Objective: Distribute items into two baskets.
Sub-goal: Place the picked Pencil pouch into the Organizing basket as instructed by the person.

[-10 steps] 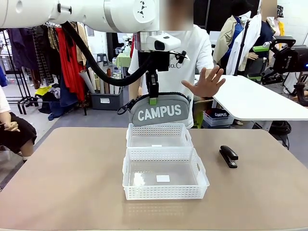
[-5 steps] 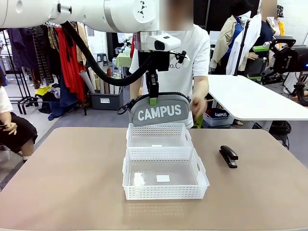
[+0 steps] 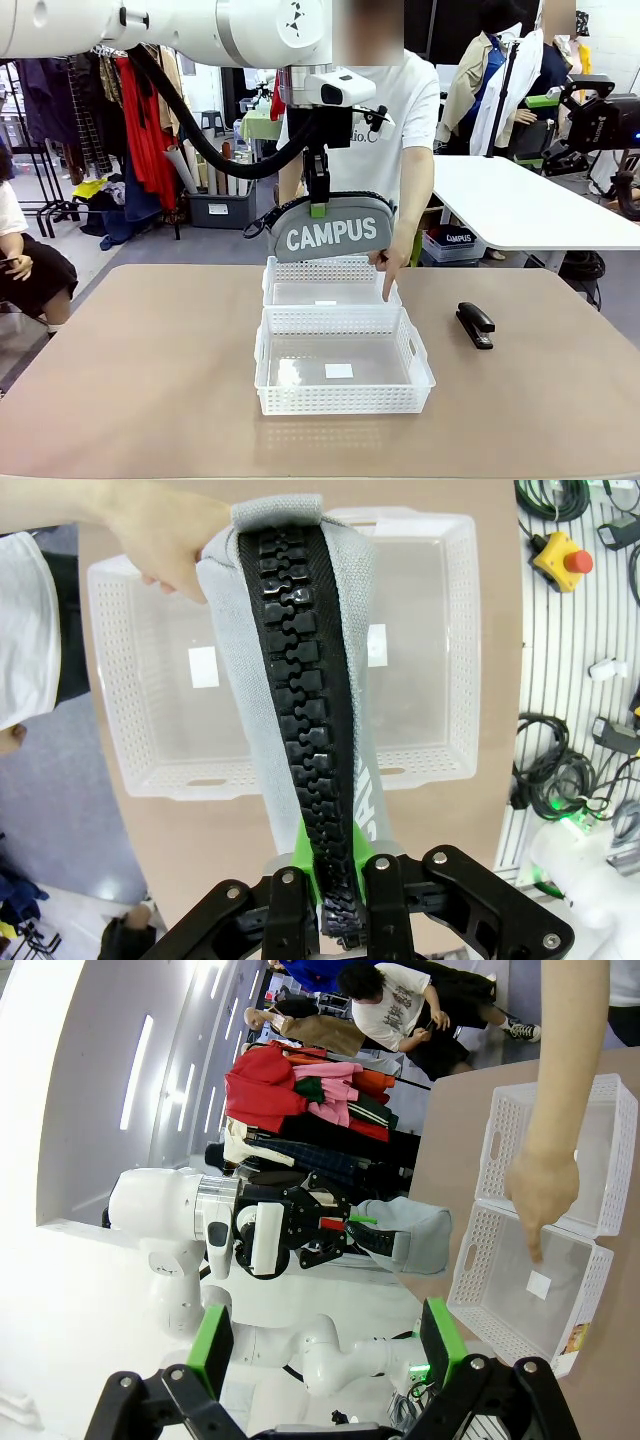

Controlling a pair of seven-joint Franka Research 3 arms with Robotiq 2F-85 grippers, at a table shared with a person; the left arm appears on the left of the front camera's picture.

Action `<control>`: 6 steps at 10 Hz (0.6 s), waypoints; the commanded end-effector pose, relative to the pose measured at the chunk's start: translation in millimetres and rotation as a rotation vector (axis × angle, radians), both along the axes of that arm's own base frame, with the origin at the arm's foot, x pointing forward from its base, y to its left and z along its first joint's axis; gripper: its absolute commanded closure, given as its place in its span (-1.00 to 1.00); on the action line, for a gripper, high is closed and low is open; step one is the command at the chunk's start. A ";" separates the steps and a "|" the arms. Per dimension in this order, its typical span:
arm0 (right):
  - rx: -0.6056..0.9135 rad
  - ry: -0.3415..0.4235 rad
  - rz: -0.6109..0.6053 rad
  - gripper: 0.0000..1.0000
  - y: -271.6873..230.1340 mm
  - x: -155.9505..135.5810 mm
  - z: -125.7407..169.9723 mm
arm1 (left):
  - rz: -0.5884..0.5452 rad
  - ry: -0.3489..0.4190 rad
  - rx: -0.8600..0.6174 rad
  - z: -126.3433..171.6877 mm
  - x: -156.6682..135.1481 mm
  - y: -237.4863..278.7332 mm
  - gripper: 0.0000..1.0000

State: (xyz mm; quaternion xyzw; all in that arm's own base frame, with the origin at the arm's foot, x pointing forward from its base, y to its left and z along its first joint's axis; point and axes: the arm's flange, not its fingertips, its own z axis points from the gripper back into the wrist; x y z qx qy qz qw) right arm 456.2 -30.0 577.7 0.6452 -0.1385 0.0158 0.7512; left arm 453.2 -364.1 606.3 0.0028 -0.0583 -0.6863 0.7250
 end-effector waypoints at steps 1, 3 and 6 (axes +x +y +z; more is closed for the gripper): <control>-0.003 -0.001 0.001 -1.00 0.7 -1.3 1.0 | -0.001 -0.004 0.001 1.8 -1.8 0.7 1.00; -0.003 -0.001 0.001 -1.00 0.7 -1.3 1.0 | -0.001 -0.004 0.001 1.8 -1.8 0.7 1.00; -0.003 -0.001 0.001 -1.00 0.7 -1.3 1.0 | -0.001 -0.004 0.001 1.8 -1.8 0.7 1.00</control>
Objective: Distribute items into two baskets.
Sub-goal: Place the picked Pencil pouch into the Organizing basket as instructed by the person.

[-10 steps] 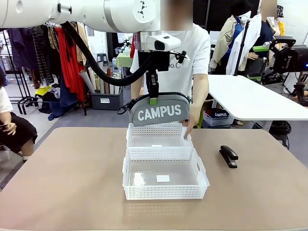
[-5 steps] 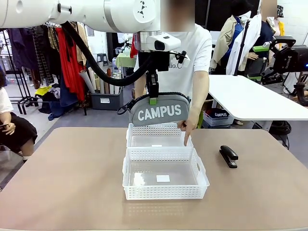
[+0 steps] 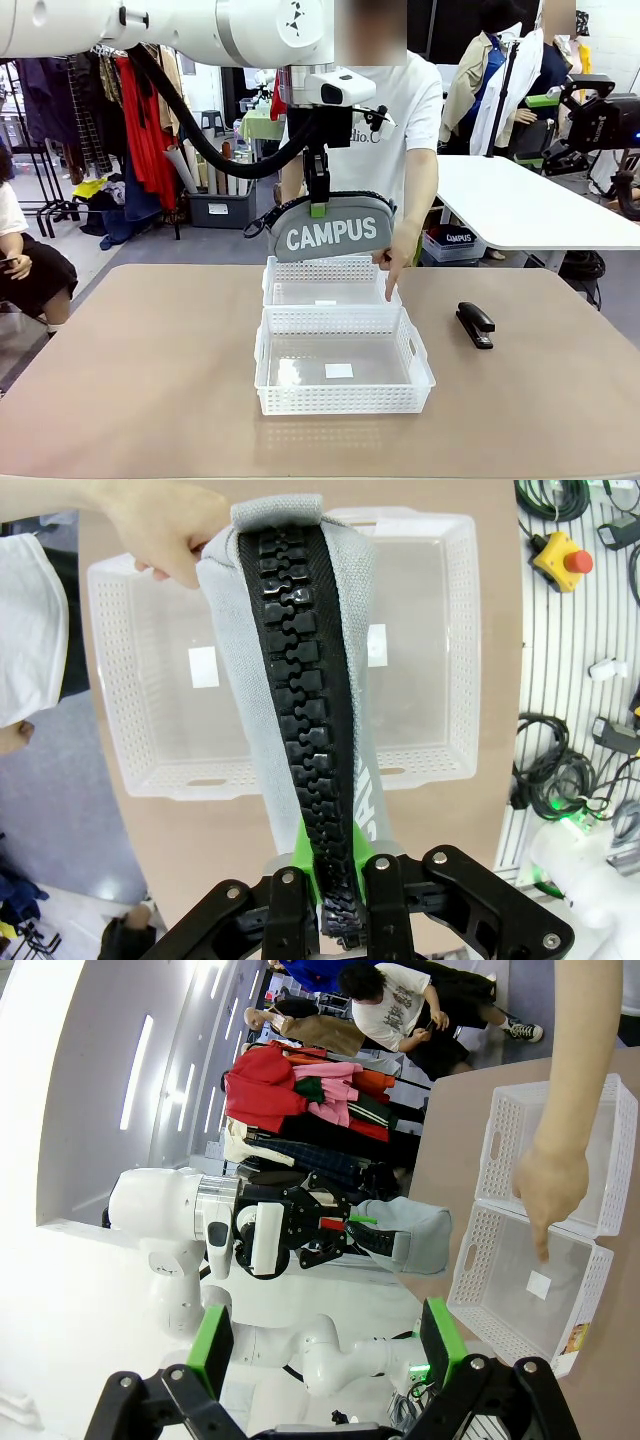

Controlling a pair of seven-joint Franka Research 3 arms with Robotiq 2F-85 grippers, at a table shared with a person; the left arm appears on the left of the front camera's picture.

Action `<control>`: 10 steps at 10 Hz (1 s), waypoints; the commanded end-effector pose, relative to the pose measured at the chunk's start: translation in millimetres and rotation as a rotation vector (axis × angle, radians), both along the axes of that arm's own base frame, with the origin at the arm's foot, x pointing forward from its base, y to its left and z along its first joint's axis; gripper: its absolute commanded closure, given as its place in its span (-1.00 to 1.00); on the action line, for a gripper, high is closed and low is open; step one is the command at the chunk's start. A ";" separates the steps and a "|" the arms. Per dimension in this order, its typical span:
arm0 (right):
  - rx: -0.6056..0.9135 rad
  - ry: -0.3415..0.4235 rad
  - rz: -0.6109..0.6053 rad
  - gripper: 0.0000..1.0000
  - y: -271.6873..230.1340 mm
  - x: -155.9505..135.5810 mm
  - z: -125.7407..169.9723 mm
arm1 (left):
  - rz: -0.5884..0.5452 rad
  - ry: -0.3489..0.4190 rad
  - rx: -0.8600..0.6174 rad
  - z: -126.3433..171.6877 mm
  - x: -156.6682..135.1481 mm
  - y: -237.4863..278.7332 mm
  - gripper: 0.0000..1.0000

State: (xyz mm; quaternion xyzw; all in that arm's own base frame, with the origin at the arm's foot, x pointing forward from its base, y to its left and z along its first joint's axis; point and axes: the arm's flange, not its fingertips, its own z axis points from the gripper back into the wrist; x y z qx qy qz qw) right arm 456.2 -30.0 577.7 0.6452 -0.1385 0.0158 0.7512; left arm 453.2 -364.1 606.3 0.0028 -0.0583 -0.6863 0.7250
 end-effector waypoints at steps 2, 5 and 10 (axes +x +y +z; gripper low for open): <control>-0.003 -0.001 0.001 -1.00 0.7 -1.3 1.0 | -0.001 -0.004 0.001 1.8 -1.8 0.7 1.00; -0.003 -0.001 0.001 -1.00 0.7 -1.3 1.0 | -0.001 -0.004 0.001 1.8 -1.8 0.7 1.00; -0.003 -0.001 0.001 -1.00 0.7 -1.3 1.0 | 0.036 0.026 0.029 -5.4 -7.7 -1.1 1.00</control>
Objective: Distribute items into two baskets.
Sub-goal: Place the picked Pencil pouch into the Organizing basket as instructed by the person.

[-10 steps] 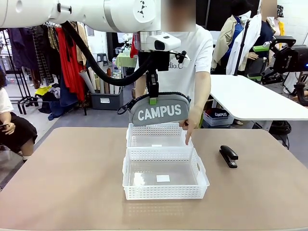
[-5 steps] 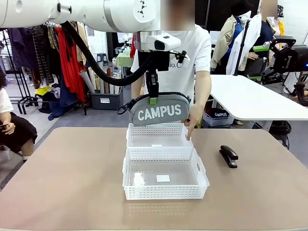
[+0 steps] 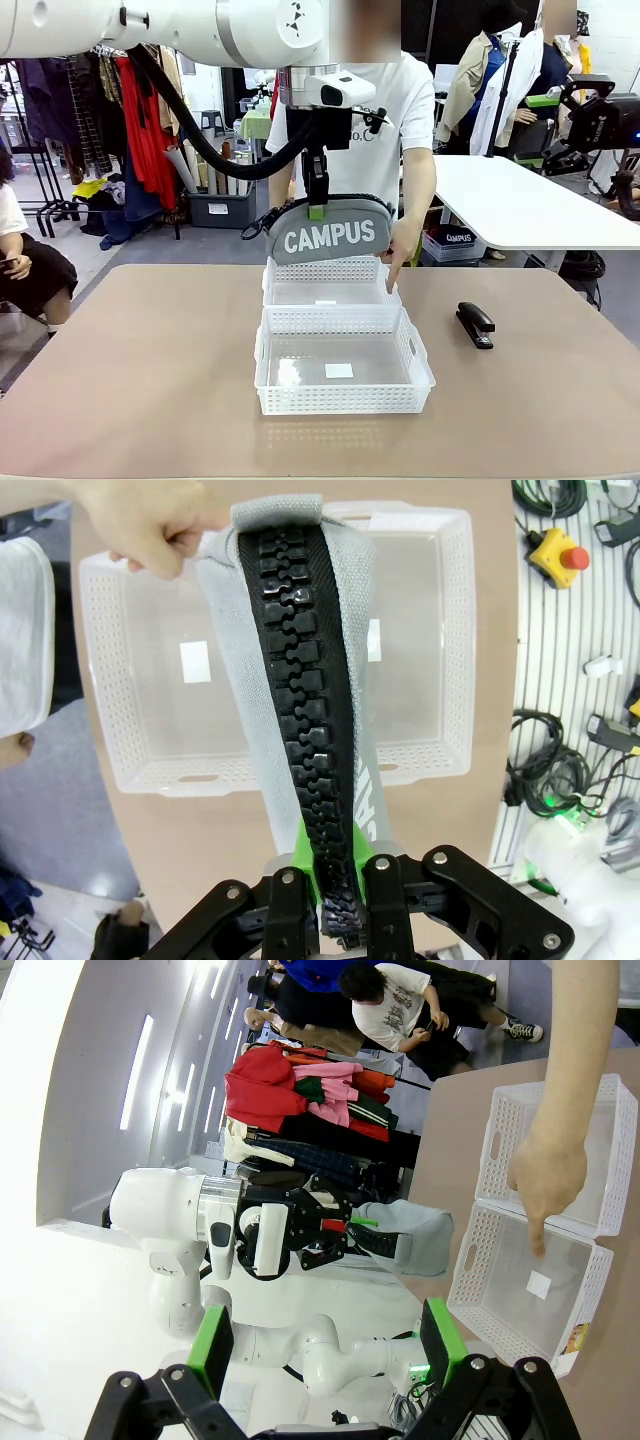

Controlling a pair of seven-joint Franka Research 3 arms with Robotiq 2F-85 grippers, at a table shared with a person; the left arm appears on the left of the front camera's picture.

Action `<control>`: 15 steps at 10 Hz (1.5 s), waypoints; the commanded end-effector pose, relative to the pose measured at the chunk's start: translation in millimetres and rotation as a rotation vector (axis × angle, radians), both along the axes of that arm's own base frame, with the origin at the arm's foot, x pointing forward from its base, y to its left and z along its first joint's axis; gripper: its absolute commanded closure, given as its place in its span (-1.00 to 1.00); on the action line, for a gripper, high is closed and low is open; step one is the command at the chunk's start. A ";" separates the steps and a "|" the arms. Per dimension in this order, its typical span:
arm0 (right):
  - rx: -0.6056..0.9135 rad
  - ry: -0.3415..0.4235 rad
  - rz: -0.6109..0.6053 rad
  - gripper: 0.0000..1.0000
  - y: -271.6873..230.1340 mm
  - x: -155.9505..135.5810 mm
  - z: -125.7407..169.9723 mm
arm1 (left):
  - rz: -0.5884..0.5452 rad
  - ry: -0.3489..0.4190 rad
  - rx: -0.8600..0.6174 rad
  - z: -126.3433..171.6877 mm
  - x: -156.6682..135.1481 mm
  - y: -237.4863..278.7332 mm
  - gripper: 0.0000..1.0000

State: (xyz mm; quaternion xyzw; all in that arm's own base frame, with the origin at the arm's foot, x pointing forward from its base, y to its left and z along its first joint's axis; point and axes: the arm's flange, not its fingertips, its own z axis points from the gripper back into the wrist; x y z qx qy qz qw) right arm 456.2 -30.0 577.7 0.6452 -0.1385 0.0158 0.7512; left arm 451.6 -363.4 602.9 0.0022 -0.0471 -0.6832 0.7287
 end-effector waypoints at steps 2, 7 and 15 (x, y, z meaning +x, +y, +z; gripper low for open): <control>-0.003 -0.001 0.001 -1.00 0.7 -1.3 1.0 | 0.037 0.016 0.026 -16.0 -15.3 -3.4 1.00; -0.003 -0.001 0.001 -1.00 0.7 -1.3 1.0 | -0.002 0.106 0.014 -69.8 -26.8 -4.1 1.00; -0.003 -0.001 0.001 -1.00 0.7 -1.3 1.0 | -0.026 0.172 0.016 -154.3 -7.6 -12.2 1.00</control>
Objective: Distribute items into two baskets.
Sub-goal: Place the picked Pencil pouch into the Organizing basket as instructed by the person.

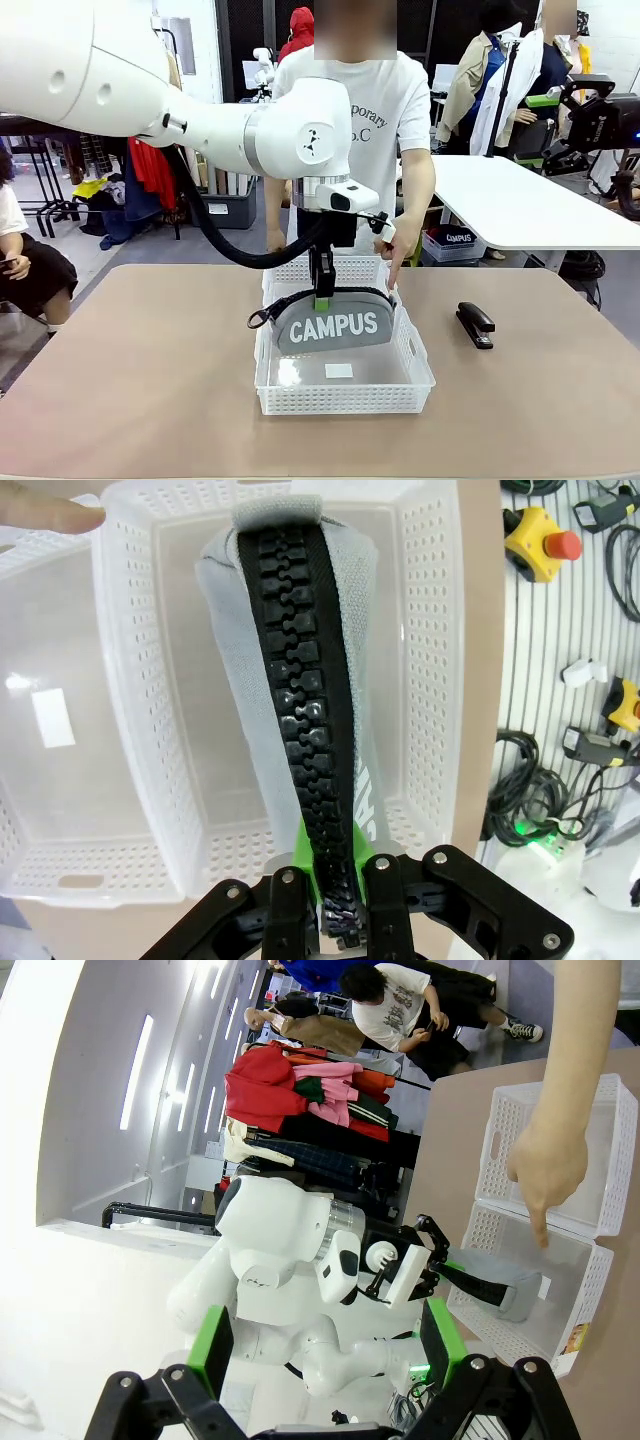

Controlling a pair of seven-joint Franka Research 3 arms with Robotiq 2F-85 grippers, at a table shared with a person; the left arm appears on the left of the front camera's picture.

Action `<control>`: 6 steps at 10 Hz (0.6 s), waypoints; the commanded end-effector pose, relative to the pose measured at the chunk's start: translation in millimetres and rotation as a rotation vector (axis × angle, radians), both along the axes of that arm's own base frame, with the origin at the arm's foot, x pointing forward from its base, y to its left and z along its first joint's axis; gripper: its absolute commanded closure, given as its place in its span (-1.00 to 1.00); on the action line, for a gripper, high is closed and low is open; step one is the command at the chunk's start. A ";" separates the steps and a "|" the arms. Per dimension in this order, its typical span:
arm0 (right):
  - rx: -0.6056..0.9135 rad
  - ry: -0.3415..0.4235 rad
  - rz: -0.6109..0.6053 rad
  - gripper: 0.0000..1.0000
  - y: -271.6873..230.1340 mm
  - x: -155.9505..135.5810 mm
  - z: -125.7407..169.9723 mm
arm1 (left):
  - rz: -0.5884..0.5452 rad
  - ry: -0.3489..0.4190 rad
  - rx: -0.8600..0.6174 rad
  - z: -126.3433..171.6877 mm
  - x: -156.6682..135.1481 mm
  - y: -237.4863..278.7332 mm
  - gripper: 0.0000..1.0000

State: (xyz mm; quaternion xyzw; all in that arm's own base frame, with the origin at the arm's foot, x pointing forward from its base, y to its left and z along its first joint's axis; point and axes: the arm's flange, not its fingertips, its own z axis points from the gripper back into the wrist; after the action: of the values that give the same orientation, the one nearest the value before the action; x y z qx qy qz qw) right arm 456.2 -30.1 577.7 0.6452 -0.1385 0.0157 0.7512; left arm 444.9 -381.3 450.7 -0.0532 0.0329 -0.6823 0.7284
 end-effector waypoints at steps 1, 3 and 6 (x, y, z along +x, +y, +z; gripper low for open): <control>-0.003 -0.001 0.001 -1.00 0.7 -1.3 1.0 | -0.020 -0.016 -0.012 -8.1 3.3 5.3 1.00; -0.003 -0.001 0.001 -1.00 0.7 -1.3 1.0 | -0.018 -0.011 0.010 -22.1 7.3 2.7 1.00; -0.003 -0.001 0.001 -1.00 0.7 -1.3 1.0 | -0.019 0.006 0.023 -40.7 10.7 1.2 1.00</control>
State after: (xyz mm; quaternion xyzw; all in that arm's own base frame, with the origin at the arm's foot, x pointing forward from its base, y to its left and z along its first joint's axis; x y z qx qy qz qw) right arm 456.2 -30.1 577.7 0.6452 -0.1385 0.0157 0.7512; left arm 457.1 -383.5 413.0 -0.0530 0.0486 -0.6838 0.7261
